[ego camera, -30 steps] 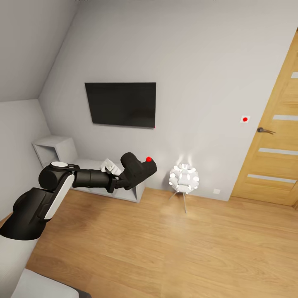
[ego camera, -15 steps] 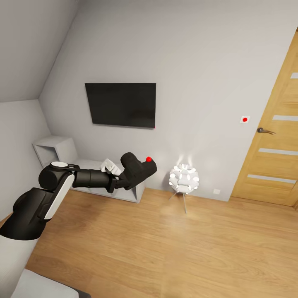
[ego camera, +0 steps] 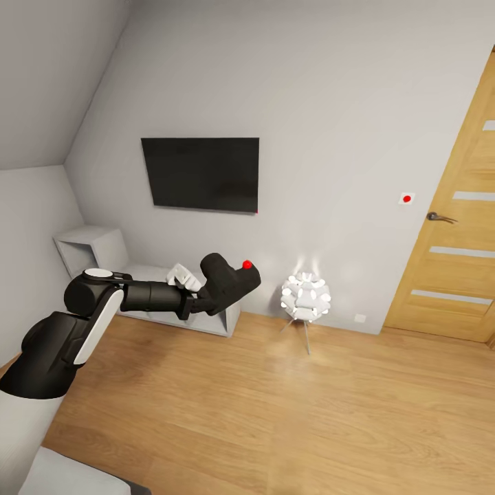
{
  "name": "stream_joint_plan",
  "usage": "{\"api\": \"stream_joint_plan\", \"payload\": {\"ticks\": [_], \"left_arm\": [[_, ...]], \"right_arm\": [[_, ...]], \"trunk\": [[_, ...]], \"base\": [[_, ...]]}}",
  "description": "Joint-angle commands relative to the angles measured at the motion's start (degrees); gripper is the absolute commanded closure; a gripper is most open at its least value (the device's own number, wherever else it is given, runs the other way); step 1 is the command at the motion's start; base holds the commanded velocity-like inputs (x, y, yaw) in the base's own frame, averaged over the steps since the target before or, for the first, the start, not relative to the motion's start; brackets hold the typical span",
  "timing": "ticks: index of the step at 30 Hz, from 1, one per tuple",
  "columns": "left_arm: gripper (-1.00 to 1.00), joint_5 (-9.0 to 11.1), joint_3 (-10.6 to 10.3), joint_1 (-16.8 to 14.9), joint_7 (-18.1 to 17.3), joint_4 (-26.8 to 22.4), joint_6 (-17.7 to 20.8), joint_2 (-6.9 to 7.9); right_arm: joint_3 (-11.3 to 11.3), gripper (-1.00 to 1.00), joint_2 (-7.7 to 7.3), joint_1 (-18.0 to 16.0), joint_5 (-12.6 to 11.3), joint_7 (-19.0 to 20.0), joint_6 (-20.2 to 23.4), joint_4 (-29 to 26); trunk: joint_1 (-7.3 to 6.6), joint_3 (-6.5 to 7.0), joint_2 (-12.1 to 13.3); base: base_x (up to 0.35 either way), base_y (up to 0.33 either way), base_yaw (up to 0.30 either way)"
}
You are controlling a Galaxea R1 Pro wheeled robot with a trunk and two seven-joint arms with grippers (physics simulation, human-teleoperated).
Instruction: Attach the digital camera to the camera tripod in the bedroom.
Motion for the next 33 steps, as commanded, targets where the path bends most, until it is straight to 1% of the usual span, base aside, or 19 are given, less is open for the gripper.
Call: {"api": "stream_joint_plan", "payload": {"ticks": [1,33], "left_arm": [[1.0,0.2,0.0,-0.1,0.0,0.0,0.3,0.03],[1.0,0.2,0.0,-0.1,0.0,0.0,0.2,0.03]], "right_arm": [[-0.5,-1.0,-0.04,-0.1,0.5,0.1,-0.4,0.2],[-0.5,-1.0,-0.13,-0.1,0.4,-0.1,-0.5,0.2]], "trunk": [[0.04,-0.13,-0.1],[0.04,-0.13,-0.1]], "base": [[0.0,0.0,0.0],[0.0,0.0,0.0]]}}
